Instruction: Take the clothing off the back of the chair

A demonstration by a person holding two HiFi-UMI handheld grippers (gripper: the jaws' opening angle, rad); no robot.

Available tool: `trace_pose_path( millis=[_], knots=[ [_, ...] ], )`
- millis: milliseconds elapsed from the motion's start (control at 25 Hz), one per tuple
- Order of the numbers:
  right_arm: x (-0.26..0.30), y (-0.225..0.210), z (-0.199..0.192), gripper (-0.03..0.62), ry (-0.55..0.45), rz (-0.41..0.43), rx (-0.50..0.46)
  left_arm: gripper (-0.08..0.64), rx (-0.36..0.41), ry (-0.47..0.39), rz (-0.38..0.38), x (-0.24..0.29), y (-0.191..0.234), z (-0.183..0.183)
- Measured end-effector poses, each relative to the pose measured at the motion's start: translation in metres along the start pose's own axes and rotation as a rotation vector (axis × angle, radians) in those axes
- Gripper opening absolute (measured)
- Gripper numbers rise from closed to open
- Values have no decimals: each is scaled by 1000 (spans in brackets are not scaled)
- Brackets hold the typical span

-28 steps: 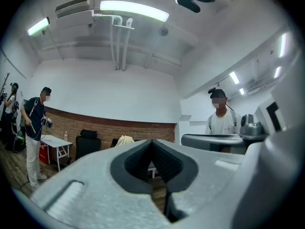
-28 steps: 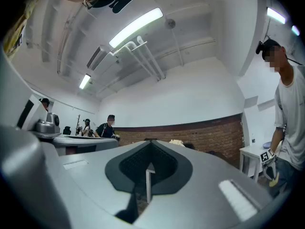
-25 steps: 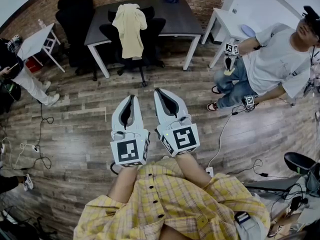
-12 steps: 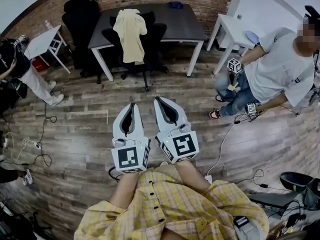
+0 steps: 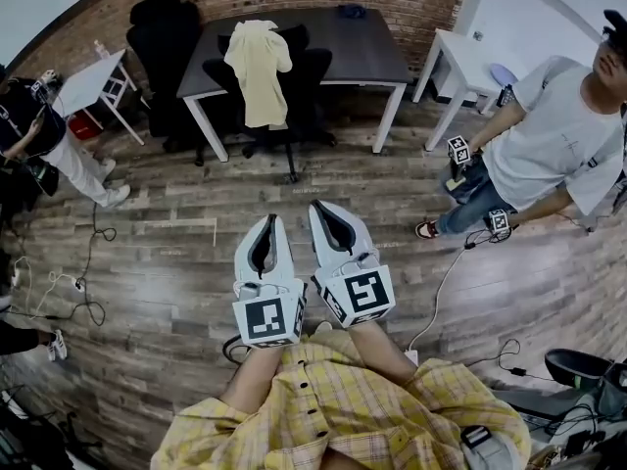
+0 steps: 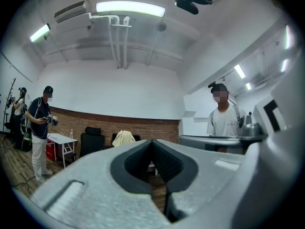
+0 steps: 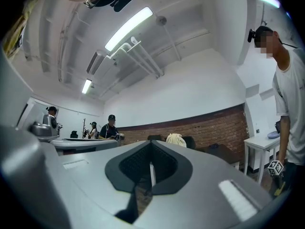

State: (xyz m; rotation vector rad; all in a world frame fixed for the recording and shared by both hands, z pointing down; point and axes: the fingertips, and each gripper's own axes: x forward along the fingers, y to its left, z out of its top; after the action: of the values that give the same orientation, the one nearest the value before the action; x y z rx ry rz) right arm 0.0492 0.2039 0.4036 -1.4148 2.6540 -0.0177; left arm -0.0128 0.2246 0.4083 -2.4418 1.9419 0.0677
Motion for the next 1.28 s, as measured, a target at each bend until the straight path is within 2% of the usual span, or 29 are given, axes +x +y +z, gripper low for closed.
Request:
trace_pose_path(
  millis=[520,880,1280],
  knots=[
    [84,-39,-9,0,1,-12,-18,-3,-15,-18,-13,85,32,-8],
    [176,-60,-1,0,-4,-13,-19,-3,-6,-15,-18,165,83,5],
    [268,-80,4,0,-13,-55,-29,-3,-32,-14,-50,247,139,13]
  ],
)
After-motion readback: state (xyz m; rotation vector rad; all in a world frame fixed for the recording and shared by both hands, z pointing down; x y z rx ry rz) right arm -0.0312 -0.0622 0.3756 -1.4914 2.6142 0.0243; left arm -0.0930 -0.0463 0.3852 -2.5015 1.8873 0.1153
